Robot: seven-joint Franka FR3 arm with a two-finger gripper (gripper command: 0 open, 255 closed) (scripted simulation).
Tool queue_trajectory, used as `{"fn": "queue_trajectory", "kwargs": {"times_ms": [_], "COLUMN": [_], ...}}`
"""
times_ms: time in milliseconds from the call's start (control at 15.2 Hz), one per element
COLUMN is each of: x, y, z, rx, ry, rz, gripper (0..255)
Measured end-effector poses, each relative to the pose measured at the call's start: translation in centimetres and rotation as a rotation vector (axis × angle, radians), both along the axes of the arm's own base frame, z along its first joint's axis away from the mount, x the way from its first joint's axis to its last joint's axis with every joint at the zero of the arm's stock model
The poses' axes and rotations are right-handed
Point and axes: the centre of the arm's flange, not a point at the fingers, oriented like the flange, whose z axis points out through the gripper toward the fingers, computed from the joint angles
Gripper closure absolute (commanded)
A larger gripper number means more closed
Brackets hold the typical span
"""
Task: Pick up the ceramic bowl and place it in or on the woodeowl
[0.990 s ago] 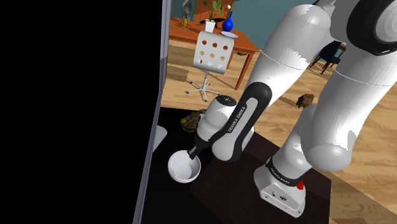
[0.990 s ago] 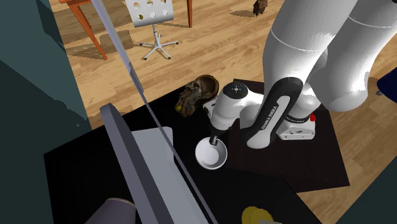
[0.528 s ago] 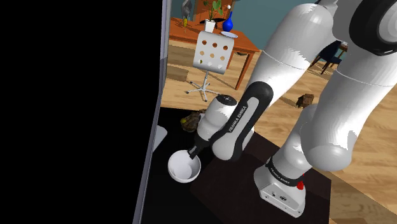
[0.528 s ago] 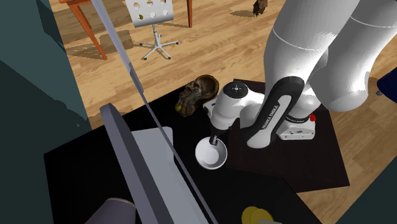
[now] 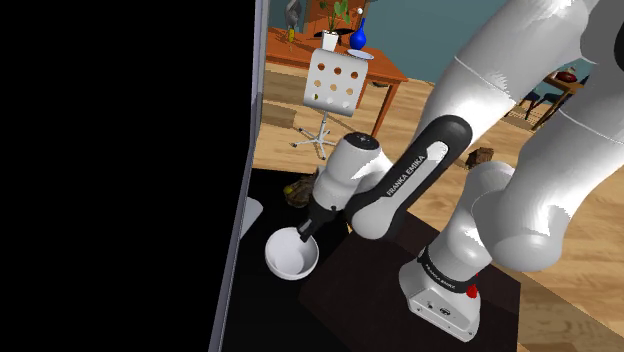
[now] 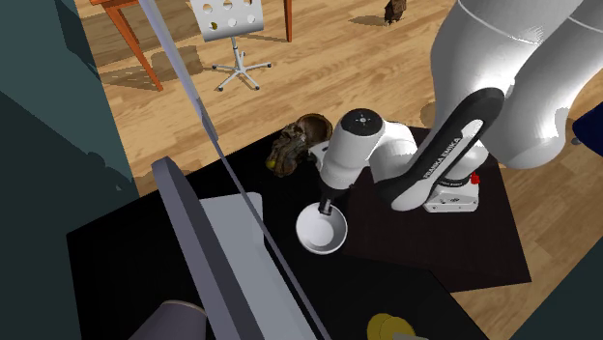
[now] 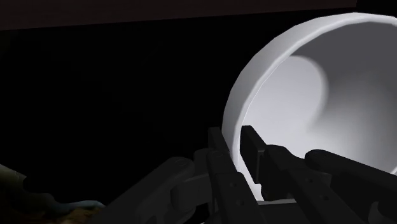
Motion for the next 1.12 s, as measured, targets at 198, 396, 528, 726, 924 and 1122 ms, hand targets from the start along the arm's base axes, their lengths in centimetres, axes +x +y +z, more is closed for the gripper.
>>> {"fn": "queue_trajectory", "kwargs": {"times_ms": [198, 396, 528, 726, 924, 1122], "x": [-0.1, -0.1, -0.2, -0.1, -0.1, -0.1], "y": [0.2, 0.1, 0.1, 0.1, 0.1, 0.1], "z": [1.6, 3.2, 4.2, 5.8, 7.3, 9.0], "rx": [-0.001, -0.001, -0.001, -0.001, -0.001, -0.001], "ry": [0.000, 0.000, 0.000, 0.000, 0.000, -0.001], "rz": [0.001, 0.001, 0.001, 0.001, 0.001, 0.001], "gripper": [255, 255, 255, 255, 255, 255]}}
